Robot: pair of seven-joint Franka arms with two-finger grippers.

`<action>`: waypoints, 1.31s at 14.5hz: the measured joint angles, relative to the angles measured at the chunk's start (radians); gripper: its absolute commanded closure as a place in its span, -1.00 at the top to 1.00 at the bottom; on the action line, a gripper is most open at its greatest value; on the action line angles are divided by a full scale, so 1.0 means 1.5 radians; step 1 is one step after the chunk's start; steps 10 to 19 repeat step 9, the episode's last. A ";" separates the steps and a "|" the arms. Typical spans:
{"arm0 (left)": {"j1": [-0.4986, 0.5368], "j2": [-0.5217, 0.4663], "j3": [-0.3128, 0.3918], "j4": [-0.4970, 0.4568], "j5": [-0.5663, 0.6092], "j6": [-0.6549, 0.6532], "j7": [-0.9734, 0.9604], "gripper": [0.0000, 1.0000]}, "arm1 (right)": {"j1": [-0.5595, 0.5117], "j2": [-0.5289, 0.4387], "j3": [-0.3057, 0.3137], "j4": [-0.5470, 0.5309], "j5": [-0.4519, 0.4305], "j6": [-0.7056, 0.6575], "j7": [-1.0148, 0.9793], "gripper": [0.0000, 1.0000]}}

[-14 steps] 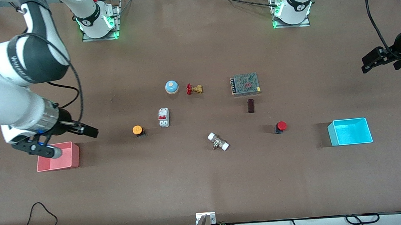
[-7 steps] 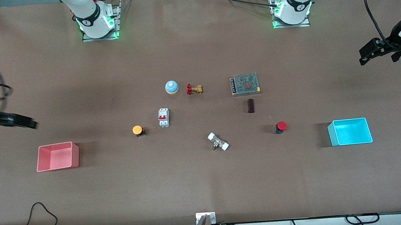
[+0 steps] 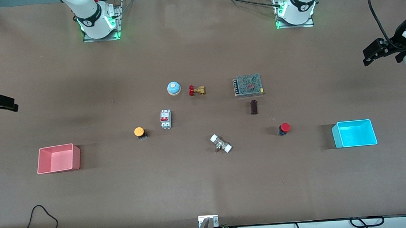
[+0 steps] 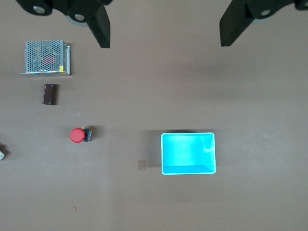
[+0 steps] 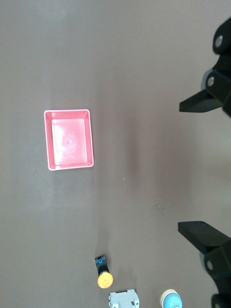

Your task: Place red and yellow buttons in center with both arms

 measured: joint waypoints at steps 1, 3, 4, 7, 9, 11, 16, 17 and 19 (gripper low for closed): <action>0.000 0.000 0.000 0.000 0.000 0.000 0.000 1.00 | 0.003 -0.010 0.001 -0.012 0.000 0.003 0.004 1.00; 0.000 0.000 0.000 0.000 0.000 0.000 0.000 1.00 | 0.005 -0.032 0.001 -0.036 -0.001 0.007 0.005 1.00; 0.000 0.000 0.000 0.000 0.000 0.000 0.000 1.00 | 0.005 -0.041 0.001 -0.045 -0.002 0.008 0.005 1.00; 0.000 0.000 -0.001 0.000 0.000 0.000 0.000 1.00 | 0.005 -0.055 0.001 -0.058 -0.003 0.008 0.005 1.00; 0.000 0.000 -0.001 0.000 0.000 0.000 0.000 1.00 | 0.005 -0.057 0.001 -0.060 -0.003 0.008 0.005 1.00; 0.000 0.000 -0.001 0.000 0.000 0.000 0.000 1.00 | 0.005 -0.057 0.001 -0.060 -0.003 0.008 0.005 1.00; 0.000 0.000 -0.001 0.000 0.000 0.000 0.000 1.00 | 0.005 -0.057 0.001 -0.060 -0.003 0.008 0.005 1.00; 0.000 0.000 -0.001 0.000 0.000 0.000 0.000 1.00 | 0.005 -0.057 0.001 -0.060 -0.003 0.008 0.005 1.00; 0.000 0.000 -0.001 0.000 0.000 0.000 0.000 1.00 | 0.005 -0.057 0.001 -0.060 -0.003 0.008 0.005 1.00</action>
